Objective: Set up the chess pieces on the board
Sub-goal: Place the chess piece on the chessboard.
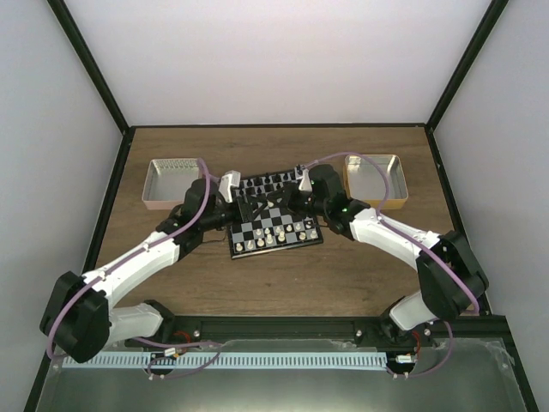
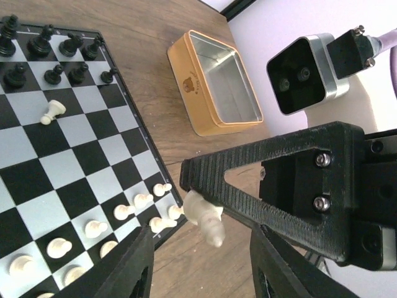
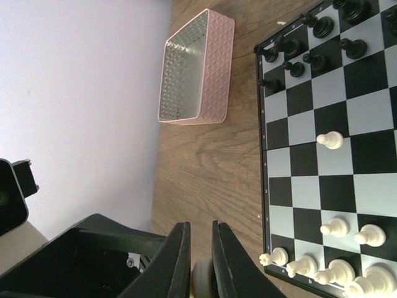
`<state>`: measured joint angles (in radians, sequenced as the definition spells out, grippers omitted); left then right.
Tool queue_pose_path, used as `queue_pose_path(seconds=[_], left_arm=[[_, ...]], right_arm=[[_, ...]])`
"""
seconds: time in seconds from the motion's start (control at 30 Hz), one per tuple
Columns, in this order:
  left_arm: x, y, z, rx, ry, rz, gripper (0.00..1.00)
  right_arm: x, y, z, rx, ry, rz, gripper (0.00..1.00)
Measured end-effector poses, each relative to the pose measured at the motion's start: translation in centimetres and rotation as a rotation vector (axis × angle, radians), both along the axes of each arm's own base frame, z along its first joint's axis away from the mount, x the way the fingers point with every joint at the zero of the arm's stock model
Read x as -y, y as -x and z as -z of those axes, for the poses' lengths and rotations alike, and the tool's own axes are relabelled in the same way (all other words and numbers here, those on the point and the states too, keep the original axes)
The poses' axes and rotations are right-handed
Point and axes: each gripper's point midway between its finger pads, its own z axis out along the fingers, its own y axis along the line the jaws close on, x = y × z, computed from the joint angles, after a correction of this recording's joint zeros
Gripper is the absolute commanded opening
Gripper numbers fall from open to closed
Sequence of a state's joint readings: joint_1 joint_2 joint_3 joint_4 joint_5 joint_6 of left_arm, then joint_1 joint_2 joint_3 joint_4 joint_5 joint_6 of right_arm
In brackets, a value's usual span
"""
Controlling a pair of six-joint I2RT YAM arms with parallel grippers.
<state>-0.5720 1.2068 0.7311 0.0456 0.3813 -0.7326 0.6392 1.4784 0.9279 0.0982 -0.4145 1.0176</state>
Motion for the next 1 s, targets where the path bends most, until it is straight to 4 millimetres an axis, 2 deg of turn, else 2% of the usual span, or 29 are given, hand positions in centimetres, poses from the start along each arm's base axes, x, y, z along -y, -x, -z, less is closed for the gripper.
queue_pose_path(seconds=[0.3, 0.47, 0.5, 0.63, 0.73, 0.83, 1.0], left_arm=[[0.8, -0.1, 0.1, -0.016, 0.032, 0.028, 0.13], [0.9, 0.0, 0.0, -0.012, 0.036, 0.035, 0.05], [0.9, 0.0, 0.0, -0.009, 0.033, 0.036, 0.05], [0.7, -0.1, 0.3, -0.005, 0.013, 0.033, 0.05], [0.1, -0.4, 0.8, -0.002, -0.047, 0.014, 0.04], [-0.6, -0.9, 0.5, 0.024, -0.127, -0.004, 0.05], [-1.8, -1.3, 0.4, 0.062, -0.268, -0.011, 0.05]], right_arm=[[-0.3, 0.6, 0.1, -0.027, -0.03, -0.024, 0.06], [-0.3, 0.7, 0.1, -0.031, -0.032, -0.026, 0.08], [-0.3, 0.7, 0.1, -0.031, -0.032, -0.026, 0.1], [-0.2, 0.6, 0.2, -0.022, -0.019, -0.021, 0.39], [0.4, 0.5, 0.2, 0.002, 0.017, -0.004, 0.54], [1.4, 0.3, -0.2, 0.045, 0.067, 0.033, 0.61], [4.5, -0.4, -1.9, 0.149, 0.17, 0.156, 0.63]])
